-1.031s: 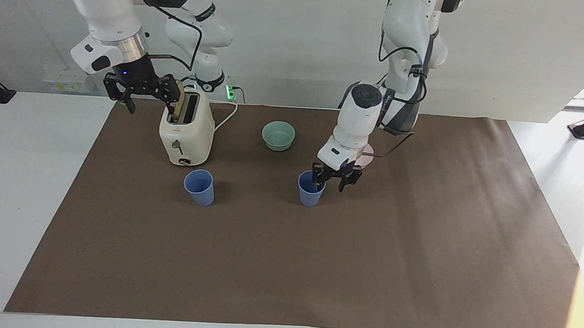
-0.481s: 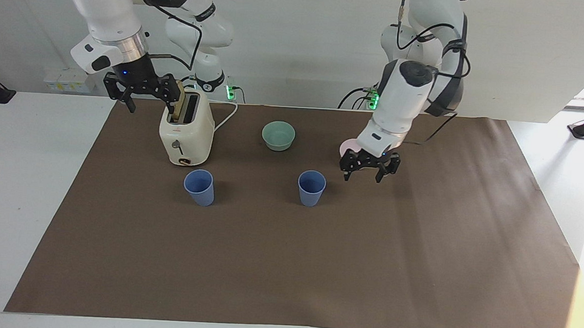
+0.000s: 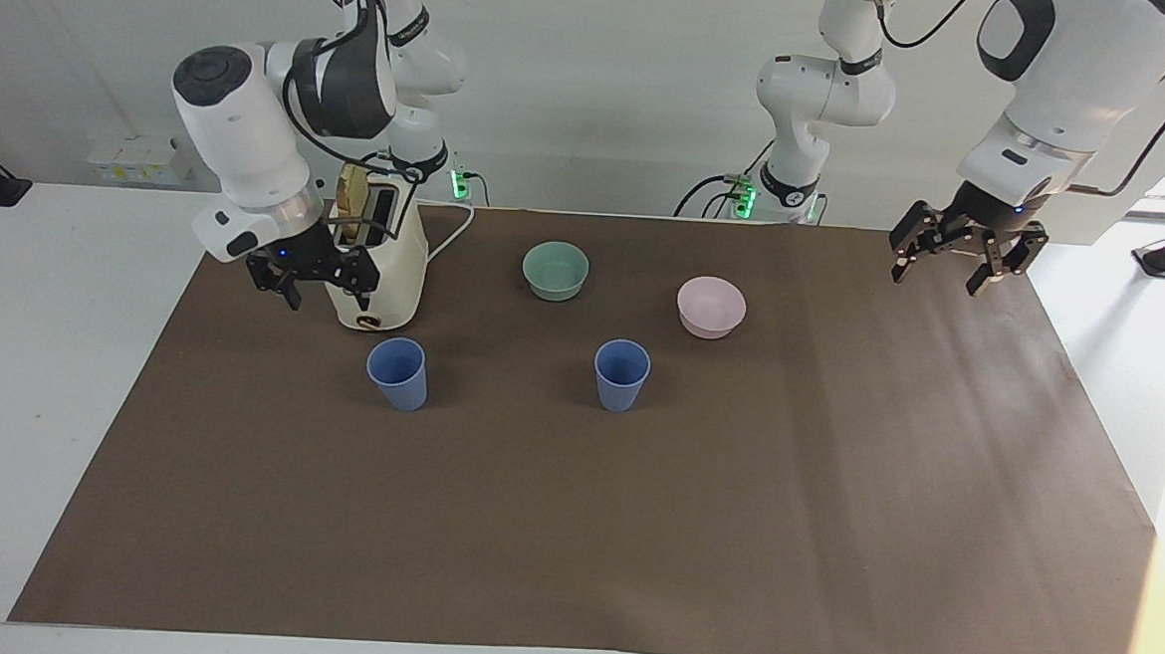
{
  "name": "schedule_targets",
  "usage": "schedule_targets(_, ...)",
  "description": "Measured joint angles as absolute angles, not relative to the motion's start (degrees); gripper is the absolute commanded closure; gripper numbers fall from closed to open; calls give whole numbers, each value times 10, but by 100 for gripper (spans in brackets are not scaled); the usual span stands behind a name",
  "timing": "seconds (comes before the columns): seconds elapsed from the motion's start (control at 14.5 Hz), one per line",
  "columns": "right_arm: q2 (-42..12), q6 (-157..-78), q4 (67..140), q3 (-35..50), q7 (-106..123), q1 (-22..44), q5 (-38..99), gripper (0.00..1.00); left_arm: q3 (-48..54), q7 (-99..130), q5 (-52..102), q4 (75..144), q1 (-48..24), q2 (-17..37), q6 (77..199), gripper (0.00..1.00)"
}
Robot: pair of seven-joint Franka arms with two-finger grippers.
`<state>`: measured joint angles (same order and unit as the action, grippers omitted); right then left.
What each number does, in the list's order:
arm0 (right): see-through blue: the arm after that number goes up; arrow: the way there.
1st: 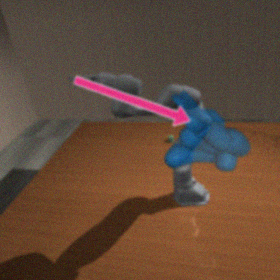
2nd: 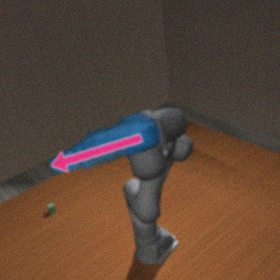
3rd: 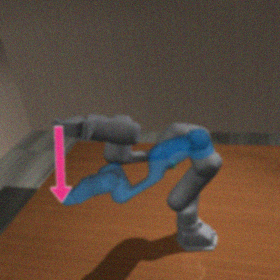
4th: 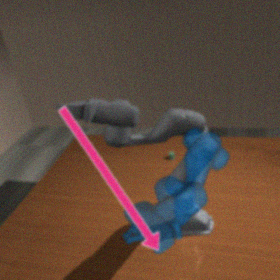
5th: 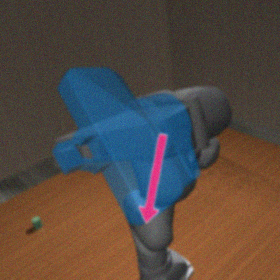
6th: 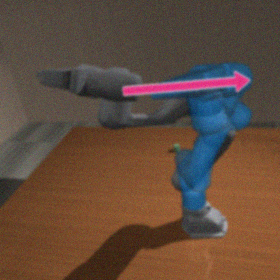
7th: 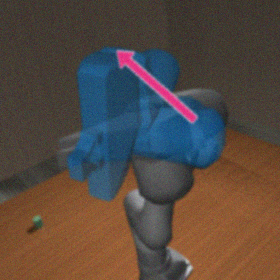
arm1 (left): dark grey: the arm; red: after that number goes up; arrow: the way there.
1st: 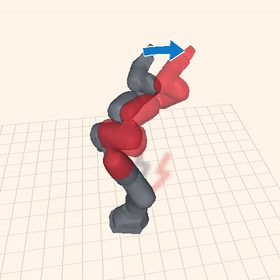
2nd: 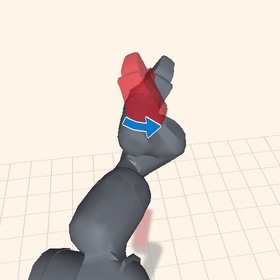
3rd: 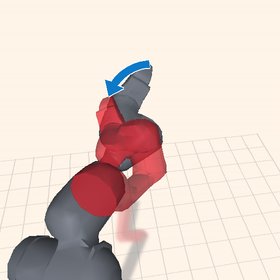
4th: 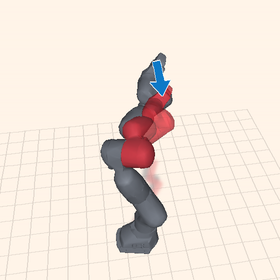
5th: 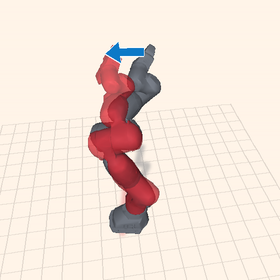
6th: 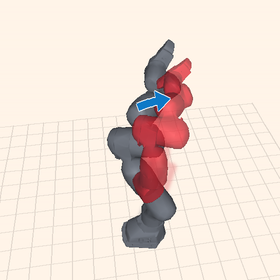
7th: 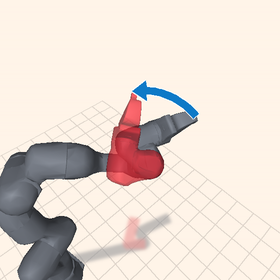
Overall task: Stack blue cups with both arms
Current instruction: 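Open the left gripper and withdraw while the right gripper reaches the cup, then grasp the other blue cup's rim with the right gripper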
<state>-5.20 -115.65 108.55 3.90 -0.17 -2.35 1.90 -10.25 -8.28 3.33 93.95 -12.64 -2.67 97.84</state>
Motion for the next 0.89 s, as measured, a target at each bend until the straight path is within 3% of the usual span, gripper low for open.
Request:
schedule_targets(0.28,-105,-1204,1085,40,-2,-3,19,0,-102,-93,33,937,-101,-25,970,0)
schedule_targets(0.62,-133,-1231,1109,40,-2,1,19,0,-101,-93,33,937,-100,-24,959,0)
schedule_targets(0.69,-136,-1238,1116,39,-2,1,19,60,-101,-93,33,937,-100,-24,950,0)
schedule_targets(0.76,-137,-1240,1120,39,-3,1,19,100,-101,-93,33,937,-100,-24,941,0)
schedule_targets(0.89,-137,-1240,1121,39,-3,1,20,100,-101,-93,33,937,-100,-25,931,0)
